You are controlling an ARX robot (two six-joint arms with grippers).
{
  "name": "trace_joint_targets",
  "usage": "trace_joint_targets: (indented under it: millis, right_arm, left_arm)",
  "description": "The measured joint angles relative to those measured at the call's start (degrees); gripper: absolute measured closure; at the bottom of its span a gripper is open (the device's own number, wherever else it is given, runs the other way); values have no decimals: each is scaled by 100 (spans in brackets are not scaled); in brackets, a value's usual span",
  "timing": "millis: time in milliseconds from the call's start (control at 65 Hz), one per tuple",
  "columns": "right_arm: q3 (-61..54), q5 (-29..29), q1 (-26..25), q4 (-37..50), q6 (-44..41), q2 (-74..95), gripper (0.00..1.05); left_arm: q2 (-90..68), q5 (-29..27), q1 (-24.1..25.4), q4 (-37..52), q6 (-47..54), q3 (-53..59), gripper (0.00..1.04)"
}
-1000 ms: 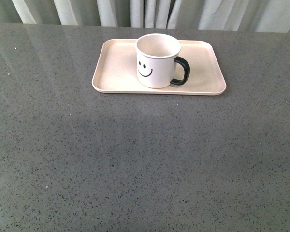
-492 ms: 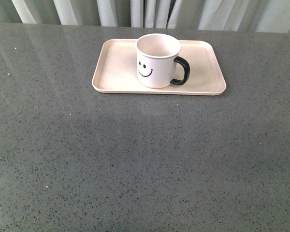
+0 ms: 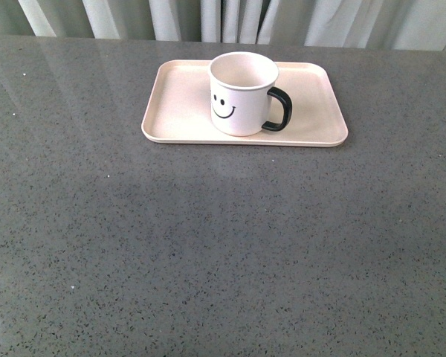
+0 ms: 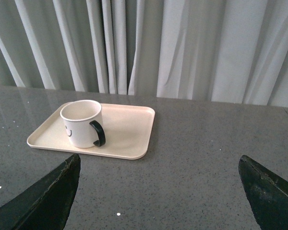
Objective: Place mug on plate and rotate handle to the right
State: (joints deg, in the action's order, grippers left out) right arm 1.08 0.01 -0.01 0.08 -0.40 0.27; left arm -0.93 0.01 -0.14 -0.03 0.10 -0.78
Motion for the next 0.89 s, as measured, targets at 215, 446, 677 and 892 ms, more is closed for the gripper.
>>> trace_joint_targets:
  millis: [215,446,677,892]
  right_arm:
    - [0,0,0,0,0,0,9]
    - [0,0,0,0,2,0,9]
    - [520,-1517,-525,-1279,-623,767,9]
    - [2033,-4468,-2164,-2605,-2404,4280,9]
  left_arm:
    - [0,0,0,0,0,0,38]
    - [0,0,0,0,2,0,10]
    - [2,-13,0,0,2,0,9]
    - [2,-2,4,2,2,0,9]
